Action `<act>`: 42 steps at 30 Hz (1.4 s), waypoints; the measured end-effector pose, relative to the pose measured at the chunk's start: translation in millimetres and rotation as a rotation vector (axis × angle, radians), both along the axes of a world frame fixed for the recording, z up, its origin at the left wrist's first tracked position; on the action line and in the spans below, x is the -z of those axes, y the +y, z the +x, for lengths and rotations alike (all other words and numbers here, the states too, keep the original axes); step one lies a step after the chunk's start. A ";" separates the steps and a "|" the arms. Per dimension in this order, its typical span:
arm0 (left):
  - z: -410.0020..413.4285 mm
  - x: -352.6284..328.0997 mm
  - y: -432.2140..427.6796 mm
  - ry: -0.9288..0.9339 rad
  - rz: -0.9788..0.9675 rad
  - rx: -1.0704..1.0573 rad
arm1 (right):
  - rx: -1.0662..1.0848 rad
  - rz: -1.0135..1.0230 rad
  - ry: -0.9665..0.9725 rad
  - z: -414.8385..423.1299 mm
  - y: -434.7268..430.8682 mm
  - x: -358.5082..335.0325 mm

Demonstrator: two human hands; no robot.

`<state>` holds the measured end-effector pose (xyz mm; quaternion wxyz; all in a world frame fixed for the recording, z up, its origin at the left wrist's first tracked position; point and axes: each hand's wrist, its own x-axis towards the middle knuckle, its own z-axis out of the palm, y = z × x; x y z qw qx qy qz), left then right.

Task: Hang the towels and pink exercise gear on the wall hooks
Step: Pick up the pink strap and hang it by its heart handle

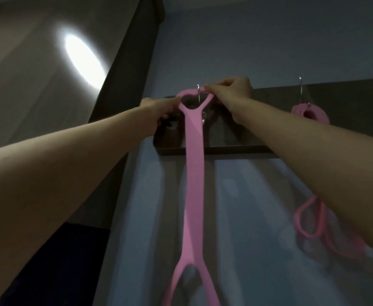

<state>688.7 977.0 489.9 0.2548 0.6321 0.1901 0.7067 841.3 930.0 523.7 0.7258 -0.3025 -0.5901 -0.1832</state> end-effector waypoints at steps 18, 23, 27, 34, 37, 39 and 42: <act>6.1 27.4 8.2 0.086 0.086 -0.257 | 0.437 -0.020 -0.222 0.7 4.6 38.5; 5.4 40.9 6.1 0.151 0.153 -0.335 | 0.556 -0.100 -0.350 8.0 -14.7 60.8; 2.1 62.5 -17.3 0.329 0.315 -0.463 | 0.591 -0.081 -0.329 9.4 -39.7 81.7; -13.0 130.0 -69.5 0.520 0.404 -0.590 | 0.589 -0.094 -0.351 -5.6 -107.9 155.2; -16.7 170.0 -96.8 0.604 0.394 -0.589 | 0.599 -0.166 -0.378 -7.8 -140.8 205.3; -19.9 196.7 -117.4 0.641 0.427 -0.629 | 0.649 -0.211 -0.386 -4.5 -160.8 238.8; -24.5 231.9 -145.6 0.668 0.475 -0.665 | 0.747 -0.240 -0.404 3.8 -191.8 285.4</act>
